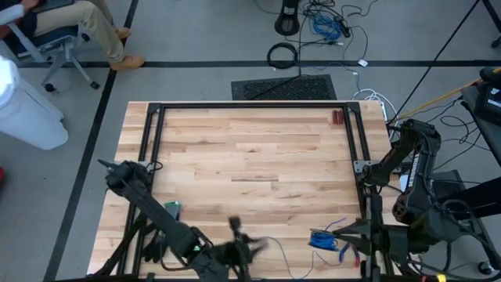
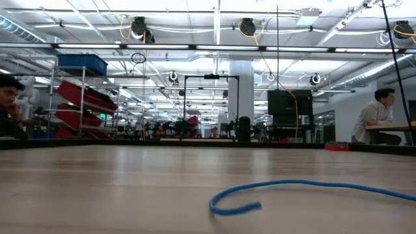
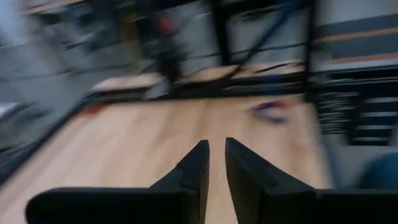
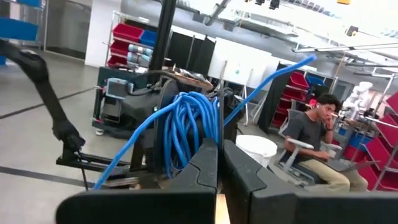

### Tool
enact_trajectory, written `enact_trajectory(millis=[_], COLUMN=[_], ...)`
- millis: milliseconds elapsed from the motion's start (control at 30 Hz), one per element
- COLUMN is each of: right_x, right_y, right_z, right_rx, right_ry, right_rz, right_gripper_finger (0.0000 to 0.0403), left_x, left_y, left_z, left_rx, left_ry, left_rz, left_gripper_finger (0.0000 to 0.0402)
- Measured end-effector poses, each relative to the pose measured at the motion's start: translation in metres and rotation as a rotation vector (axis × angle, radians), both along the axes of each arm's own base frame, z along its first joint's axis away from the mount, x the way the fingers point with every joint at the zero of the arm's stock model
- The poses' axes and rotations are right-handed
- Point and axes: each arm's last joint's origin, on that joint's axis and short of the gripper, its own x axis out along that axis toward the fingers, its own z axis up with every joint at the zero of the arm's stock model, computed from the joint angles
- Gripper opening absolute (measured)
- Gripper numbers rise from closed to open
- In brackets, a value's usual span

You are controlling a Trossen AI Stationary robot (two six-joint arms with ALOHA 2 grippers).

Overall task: Coil cords
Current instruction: Coil the blue wire onto the spool

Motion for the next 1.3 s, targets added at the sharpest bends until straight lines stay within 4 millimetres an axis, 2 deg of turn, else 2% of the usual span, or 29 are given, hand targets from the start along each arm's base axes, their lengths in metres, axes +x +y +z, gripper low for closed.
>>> enact_trajectory(millis=[100, 167, 367, 500, 667, 833, 1000, 1300], right_x=[0.001, 0.001, 0.001, 0.001, 0.001, 0.001, 0.004, 0.014], right_y=[0.0, 0.0, 0.001, 0.001, 0.001, 0.001, 0.0, -0.005], right_z=[0.0, 0.0, -0.003, -0.003, -0.003, -0.004, -0.004, -0.006], right_rx=[0.008, 0.008, 0.019, 0.021, 0.018, 0.02, 0.019, 0.025], right_ry=[-0.001, -0.001, 0.009, 0.009, 0.01, 0.011, 0.014, 0.023], right_rz=[-0.002, 0.0, 0.012, 0.014, 0.013, 0.014, 0.003, -0.031], right_gripper_finger=[0.0, 0.0, 0.0, 0.0, 0.0, 0.0, 0.0, 0.0], left_x=[0.016, 0.026, 0.055, 0.07, 0.085, 0.09, 0.09, 0.093], left_y=[-0.015, -0.021, -0.014, -0.009, -0.007, -0.008, -0.01, -0.009], left_z=[-0.008, -0.016, -0.041, -0.06, -0.076, -0.089, -0.087, -0.083], left_rx=[-0.008, 0.007, 0.016, -0.01, -0.077, -0.073, -0.095, -0.099], left_ry=[-0.069, -0.122, -0.204, -0.236, -0.345, -0.411, -0.475, -0.485], left_rz=[-0.159, -0.205, -0.187, -0.204, -0.253, -0.291, -0.351, -0.406], left_gripper_finger=[0.0073, 0.0091, 0.0161, 0.0187, 0.0189, 0.019, 0.019, 0.019])
